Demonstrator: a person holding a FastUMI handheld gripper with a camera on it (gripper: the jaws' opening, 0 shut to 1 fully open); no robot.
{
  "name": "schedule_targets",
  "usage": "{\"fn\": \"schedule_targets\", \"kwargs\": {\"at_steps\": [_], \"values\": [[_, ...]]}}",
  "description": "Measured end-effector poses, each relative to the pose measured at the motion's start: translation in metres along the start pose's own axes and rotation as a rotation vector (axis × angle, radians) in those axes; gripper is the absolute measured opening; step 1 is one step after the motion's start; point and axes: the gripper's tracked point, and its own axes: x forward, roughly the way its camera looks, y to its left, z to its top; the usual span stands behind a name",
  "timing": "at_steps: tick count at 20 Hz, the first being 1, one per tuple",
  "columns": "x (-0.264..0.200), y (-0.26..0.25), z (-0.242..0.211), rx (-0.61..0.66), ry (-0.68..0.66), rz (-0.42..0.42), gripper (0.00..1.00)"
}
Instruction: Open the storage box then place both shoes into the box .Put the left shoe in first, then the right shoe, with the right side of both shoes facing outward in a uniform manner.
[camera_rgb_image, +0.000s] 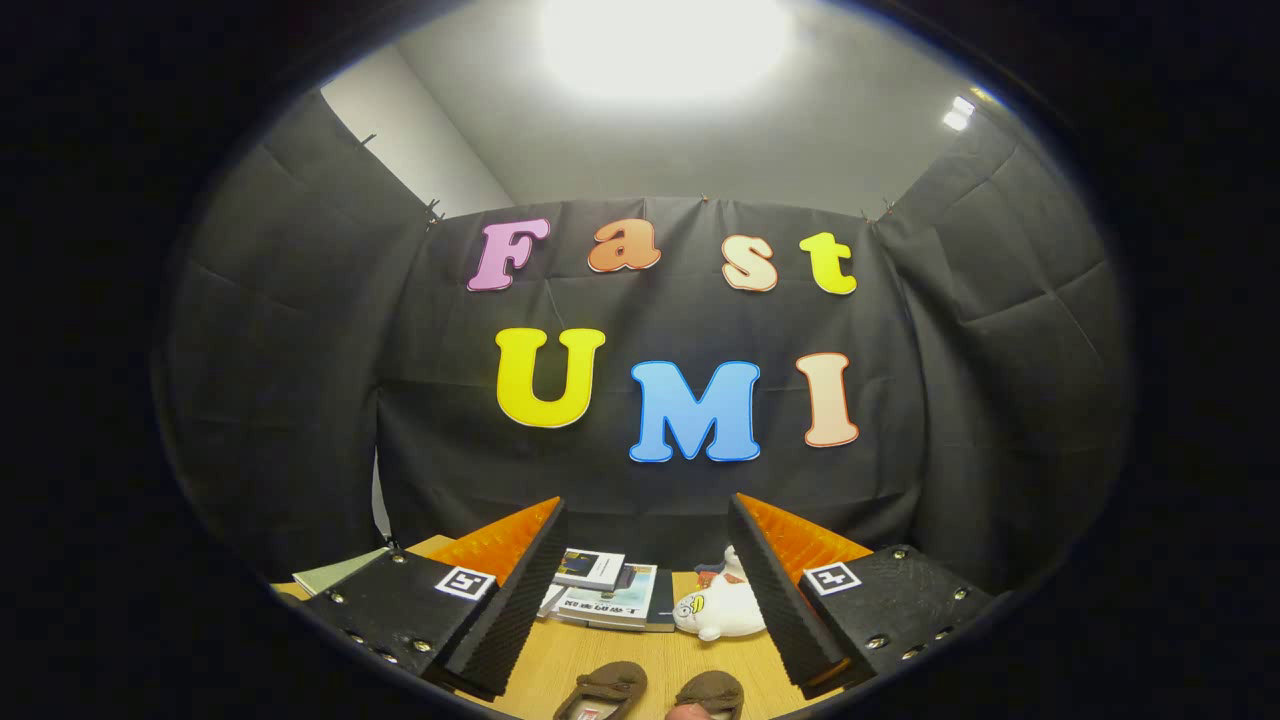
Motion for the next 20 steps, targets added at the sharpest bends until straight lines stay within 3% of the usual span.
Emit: {"fn": "schedule_targets", "kwargs": {"at_steps": [8,20], "values": [[0.000,0.015,-0.002,0.019,-0.014,0.010,0.97],[0.000,0.095,-0.082,0.285,0.187,0.198,0.97]]}}
